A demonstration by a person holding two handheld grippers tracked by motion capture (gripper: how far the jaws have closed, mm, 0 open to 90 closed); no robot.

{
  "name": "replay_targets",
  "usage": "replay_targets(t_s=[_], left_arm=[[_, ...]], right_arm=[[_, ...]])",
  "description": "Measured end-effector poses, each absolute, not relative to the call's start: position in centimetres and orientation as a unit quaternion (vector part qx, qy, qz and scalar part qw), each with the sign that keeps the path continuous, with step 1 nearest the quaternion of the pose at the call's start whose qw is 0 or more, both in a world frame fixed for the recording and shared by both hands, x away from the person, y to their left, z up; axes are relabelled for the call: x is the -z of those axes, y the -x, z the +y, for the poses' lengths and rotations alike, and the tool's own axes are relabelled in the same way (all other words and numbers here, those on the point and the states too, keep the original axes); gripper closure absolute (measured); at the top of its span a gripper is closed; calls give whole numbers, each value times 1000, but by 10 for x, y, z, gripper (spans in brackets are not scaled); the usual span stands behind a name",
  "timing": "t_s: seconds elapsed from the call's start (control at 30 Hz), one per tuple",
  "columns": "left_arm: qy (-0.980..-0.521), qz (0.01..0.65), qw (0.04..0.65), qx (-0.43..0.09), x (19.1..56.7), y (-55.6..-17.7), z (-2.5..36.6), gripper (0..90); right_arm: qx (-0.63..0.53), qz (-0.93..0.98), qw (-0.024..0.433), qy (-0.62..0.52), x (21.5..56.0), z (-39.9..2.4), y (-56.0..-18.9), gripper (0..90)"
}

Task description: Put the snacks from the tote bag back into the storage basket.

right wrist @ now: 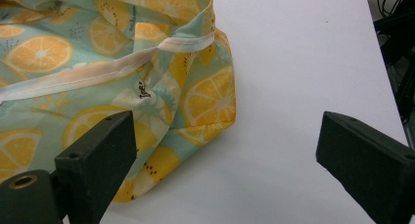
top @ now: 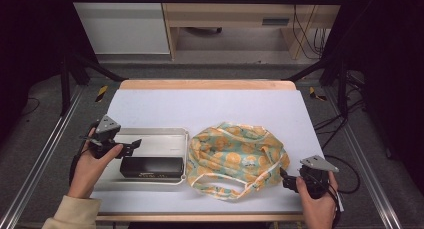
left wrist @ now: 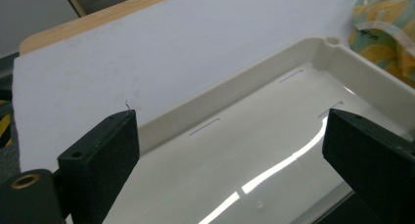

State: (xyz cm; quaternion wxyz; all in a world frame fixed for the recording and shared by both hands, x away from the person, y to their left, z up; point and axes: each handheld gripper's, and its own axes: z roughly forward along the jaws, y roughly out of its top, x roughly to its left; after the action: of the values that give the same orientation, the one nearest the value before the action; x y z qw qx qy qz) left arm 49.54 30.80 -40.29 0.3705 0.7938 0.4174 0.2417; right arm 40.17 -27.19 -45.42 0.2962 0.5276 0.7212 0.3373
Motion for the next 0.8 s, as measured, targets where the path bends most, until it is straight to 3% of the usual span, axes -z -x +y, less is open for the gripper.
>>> replay_targets(t_s=[0.4, 0.8], left_arm=[[-771, 456, 368, -249, 420, -500, 334, 78], [-743, 496, 345, -288, 427, -495, 355, 94]], right_arm=[[-337, 722, 294, -529, 454, -271, -401, 82], [-338, 721, 293, -530, 454, -271, -401, 81]])
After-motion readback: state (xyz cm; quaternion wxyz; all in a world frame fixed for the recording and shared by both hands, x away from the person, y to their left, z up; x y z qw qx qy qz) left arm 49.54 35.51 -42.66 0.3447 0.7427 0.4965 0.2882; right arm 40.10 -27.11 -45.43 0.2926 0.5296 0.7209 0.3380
